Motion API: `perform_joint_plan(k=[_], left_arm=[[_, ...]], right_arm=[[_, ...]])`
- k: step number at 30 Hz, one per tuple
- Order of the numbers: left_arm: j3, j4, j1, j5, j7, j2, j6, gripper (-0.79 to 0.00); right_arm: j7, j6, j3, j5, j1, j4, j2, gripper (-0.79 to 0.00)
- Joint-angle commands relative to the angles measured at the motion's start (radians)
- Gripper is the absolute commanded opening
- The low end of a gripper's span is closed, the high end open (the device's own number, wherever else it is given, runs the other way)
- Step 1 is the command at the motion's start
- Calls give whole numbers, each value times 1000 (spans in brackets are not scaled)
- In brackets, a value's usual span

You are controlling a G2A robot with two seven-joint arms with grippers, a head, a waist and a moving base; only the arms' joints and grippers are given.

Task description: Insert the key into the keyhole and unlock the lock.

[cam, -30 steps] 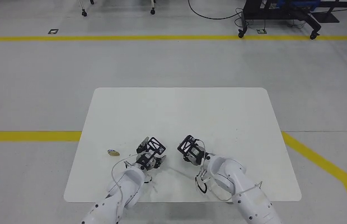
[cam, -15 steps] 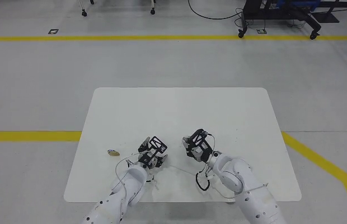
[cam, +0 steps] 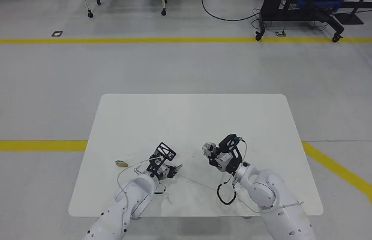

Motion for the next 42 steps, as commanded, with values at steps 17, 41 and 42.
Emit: perform_joint_plan(k=[17,41,42], left_arm=[[-183,-43,57,-519,52,29,-460,0],[-133,198,-113,-1742,-500,46,-700,0],[-120,231,-135,-1793,-536,44,-693,0]], right_arm=[[29,-68,34,284,-5,19,3,-785],[196,-113,10,752,18,56,3,-785],[228,-97,6,780,27,60,4,-785]])
